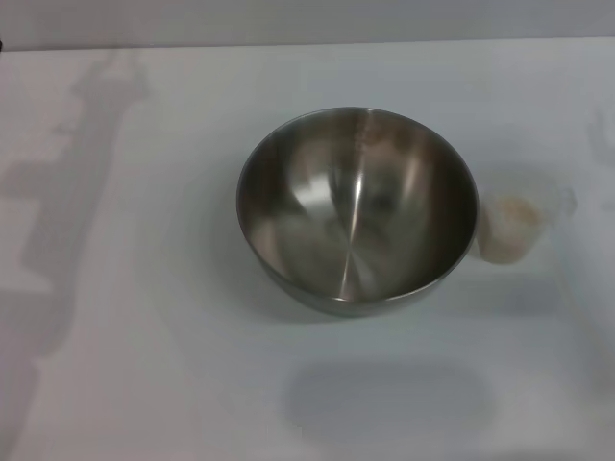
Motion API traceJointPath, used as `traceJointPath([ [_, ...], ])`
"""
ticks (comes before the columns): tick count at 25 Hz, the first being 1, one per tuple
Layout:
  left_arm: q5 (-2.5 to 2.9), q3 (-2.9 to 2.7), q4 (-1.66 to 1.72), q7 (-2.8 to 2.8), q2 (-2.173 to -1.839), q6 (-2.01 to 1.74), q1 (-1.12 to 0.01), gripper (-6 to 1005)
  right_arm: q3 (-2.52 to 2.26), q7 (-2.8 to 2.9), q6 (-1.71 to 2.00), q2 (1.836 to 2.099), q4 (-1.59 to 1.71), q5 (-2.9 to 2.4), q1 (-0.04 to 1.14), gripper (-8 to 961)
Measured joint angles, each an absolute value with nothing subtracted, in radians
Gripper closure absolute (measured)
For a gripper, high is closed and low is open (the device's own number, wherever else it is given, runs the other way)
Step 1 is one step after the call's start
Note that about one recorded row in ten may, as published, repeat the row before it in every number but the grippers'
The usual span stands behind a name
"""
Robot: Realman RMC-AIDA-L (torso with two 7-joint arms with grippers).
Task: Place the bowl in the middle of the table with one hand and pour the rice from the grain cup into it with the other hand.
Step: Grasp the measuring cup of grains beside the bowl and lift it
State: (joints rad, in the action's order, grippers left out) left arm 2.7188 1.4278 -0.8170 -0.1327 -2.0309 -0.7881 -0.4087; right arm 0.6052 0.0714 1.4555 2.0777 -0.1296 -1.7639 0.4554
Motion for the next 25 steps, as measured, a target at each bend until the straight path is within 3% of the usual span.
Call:
traceJointPath([
  [3,2.853,1.48,-0.756,-0.261,-2.024,-0.776,-0.441,734,0.598,0.027,1.49,2.078,-0.218,-1.782,0.372,244],
  [11,2.888,1.514,-0.728,-0.284,-2.01,-0.748,-0.452,584,0.592,-0.17,1.49,2.055,-0.514,-1.894,0.16,243],
  [16,2.888,1.562,-0.716,-0.292,-2.008,-0.751,-0.428,346,0.589,-0.196,1.429,2.04,-0.615,-1.964,0.073,244],
  [20,2.888,1.587,-0.693,-0.297,-2.008,-0.769,-0.41,294,0.576,-0.217,1.408,2.034,-0.658,-1.983,0.013,244],
  [25,2.888,1.598,-0.674,-0.299,-2.006,-0.774,-0.404,272,0.534,-0.231,1.345,1.989,-0.743,-1.987,-0.053,245],
])
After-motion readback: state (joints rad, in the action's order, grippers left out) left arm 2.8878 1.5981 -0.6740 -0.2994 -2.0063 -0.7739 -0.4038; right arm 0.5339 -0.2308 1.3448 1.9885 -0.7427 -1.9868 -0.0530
